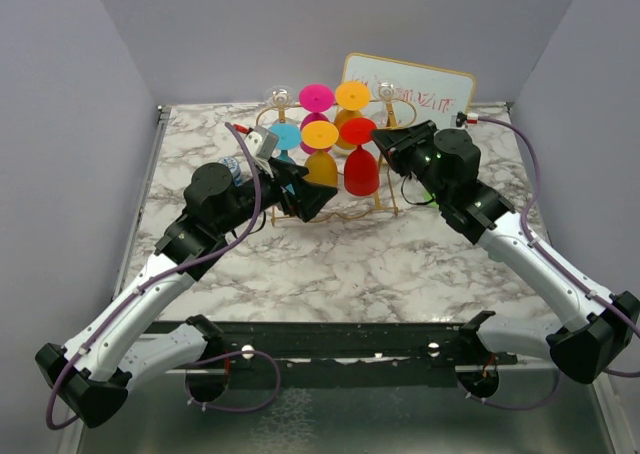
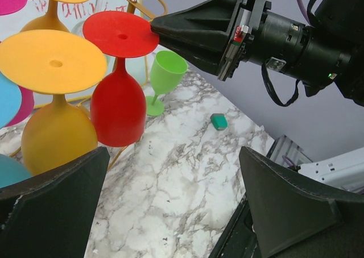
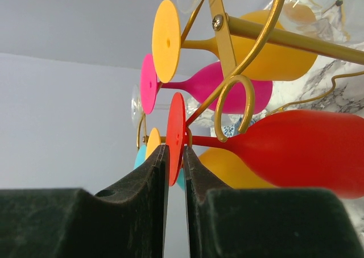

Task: Take the wine glass off the wine glass rack
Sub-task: Pick up the wine glass from the wine rack.

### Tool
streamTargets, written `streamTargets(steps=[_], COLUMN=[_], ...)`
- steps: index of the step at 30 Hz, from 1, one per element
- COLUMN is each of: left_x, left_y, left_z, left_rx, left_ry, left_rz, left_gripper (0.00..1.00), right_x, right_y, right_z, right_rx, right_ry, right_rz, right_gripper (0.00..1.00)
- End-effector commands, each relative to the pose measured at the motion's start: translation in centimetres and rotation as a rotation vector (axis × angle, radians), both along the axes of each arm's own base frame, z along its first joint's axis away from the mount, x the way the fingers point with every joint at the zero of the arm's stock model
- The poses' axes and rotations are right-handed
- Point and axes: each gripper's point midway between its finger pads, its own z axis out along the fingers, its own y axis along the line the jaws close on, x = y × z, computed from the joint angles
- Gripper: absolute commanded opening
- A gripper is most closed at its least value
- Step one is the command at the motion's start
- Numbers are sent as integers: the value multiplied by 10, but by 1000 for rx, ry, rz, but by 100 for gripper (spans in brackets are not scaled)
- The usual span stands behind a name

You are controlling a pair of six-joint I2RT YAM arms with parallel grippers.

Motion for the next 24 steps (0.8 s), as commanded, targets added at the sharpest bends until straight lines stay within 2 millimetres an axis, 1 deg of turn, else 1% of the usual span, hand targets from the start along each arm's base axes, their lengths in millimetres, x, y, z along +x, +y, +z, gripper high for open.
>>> streamTargets(steps=[1, 5, 14, 20, 21, 24], left_x=[0, -1, -1, -2, -2, -2], left_y=[-1, -1, -1, 1, 1, 2], left_z=[-5, -4, -3, -3, -2, -3], left_rx=[3, 0, 0, 2, 2, 4], left_ry=[26, 25, 22, 19, 16, 16], left_rz=[-6, -5, -8, -3, 0, 2], left_gripper=[99, 99, 99, 99, 99, 99], right_x=[1, 1, 4, 7, 6, 6], right_y=[2, 3, 8, 7, 7, 7], right_z=[4, 2, -3, -5, -3, -1], right_rx=[13, 9, 14, 12, 13, 13], right_ry=[-11, -2, 9, 10, 6, -3], right_rz=[2, 2, 14, 1, 4, 5], right_gripper=[21, 23, 23, 23, 23, 16])
